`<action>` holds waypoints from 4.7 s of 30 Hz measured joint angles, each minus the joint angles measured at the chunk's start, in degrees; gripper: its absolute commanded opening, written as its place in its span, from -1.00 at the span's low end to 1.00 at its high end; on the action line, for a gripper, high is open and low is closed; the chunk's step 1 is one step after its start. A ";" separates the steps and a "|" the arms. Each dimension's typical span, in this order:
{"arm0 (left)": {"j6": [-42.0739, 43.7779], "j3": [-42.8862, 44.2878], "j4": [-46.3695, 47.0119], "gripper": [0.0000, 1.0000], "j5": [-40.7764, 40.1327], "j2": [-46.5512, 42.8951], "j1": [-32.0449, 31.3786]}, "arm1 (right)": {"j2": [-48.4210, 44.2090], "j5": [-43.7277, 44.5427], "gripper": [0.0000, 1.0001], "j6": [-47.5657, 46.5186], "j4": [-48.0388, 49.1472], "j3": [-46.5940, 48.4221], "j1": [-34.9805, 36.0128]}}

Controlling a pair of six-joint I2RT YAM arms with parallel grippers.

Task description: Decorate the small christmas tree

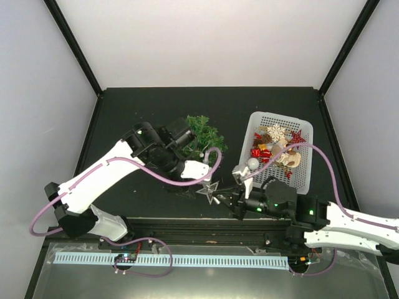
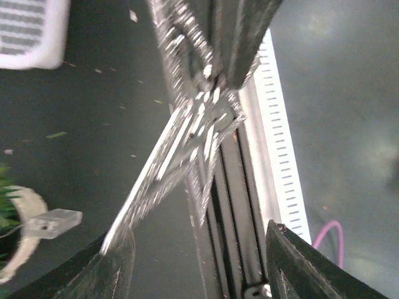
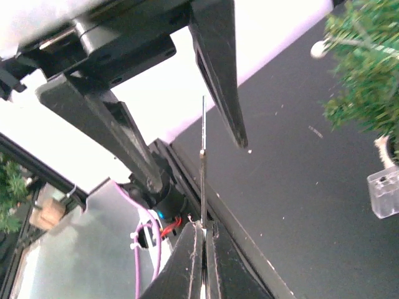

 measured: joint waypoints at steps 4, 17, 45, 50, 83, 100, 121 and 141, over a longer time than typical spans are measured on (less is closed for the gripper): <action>-2.78 3.30 3.41 0.22 0.50 -1.66 4.24 | -5.60 3.69 -0.98 2.01 0.52 -1.60 0.02; -13.77 10.23 11.54 -0.19 16.90 -4.11 21.79 | -1.14 9.27 -0.98 3.30 6.27 4.85 0.04; -14.91 3.19 12.39 -0.55 41.64 -4.20 28.35 | 6.95 14.40 -0.98 1.09 17.90 8.83 0.04; -13.97 3.10 11.72 -0.60 42.73 -4.22 28.35 | 7.30 14.32 -0.98 1.88 18.38 8.83 0.04; -8.66 2.54 7.41 -0.97 43.36 -5.09 28.92 | 7.63 13.94 0.12 2.19 13.25 10.99 0.04; -2.45 0.68 3.04 -0.97 38.80 -5.70 25.09 | 4.90 13.73 0.25 -7.58 -5.22 23.45 0.04; 0.55 0.20 -0.48 -0.97 38.53 -5.70 21.77 | 7.28 8.85 -0.98 -10.12 -13.38 24.48 0.04; -6.93 -3.08 7.15 0.30 24.96 -5.77 22.21 | 8.61 14.93 -0.98 -11.89 -15.50 28.00 0.20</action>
